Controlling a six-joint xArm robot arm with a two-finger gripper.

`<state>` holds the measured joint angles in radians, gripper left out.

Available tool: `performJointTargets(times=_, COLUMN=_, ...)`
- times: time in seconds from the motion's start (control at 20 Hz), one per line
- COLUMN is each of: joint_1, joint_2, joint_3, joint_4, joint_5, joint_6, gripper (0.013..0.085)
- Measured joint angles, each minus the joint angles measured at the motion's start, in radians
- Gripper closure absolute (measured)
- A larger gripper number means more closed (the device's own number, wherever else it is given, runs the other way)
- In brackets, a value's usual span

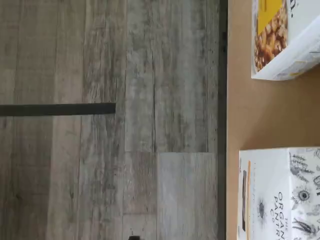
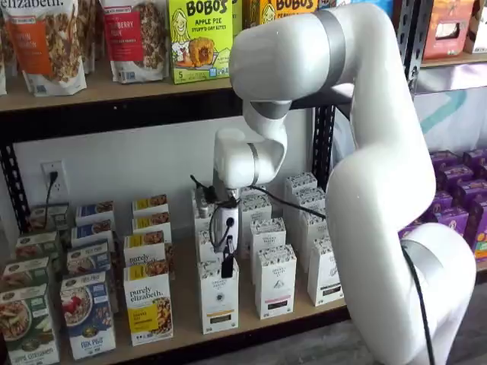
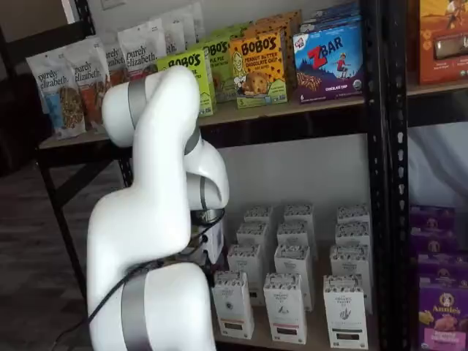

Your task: Pick up the white box with a yellow strip in the middle, on the bottom shelf, the fourth box from the left

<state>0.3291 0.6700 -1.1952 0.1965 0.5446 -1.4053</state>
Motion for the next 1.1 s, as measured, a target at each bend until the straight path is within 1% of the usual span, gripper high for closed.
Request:
performJointTargets(times=0.05, joint_1=0.0, joint_2=-0.001, joint_3=0.005, joint_4=-0.015, joint_5=-0.016, joint_6=0.014, gripper=0.013)
performJointTargets(times=0.1, joint_1=0.002, joint_2=-0.003, joint_3=0.02, joint_4=-0.059, joint_5=-0.061, joint_6=0.051, gripper=0.013)
performJointTargets(times=0.2, joint_1=0.003, joint_2=-0.003, joint_3=0.021, joint_4=-0.079, joint_5=-0.078, joint_6=0.07, gripper=0.013)
performJointTargets(times=0.5, joint_1=0.006, joint_2=0.01, joint_3=0.005, joint_4=-0.084, joint_5=-0.073, joint_6=0.078, gripper=0.013)
performJointTargets(times=0.85, joint_1=0.003, joint_2=0.065, joint_3=-0.056, joint_4=-0.069, joint_5=-0.071, joint_6=0.061, gripper=0.013)
performJointTargets(times=1.1, joint_1=-0.006, joint_2=0.112, joint_3=-0.101, joint_4=-0.086, joint_5=-0.079, joint_6=0.067, gripper=0.013)
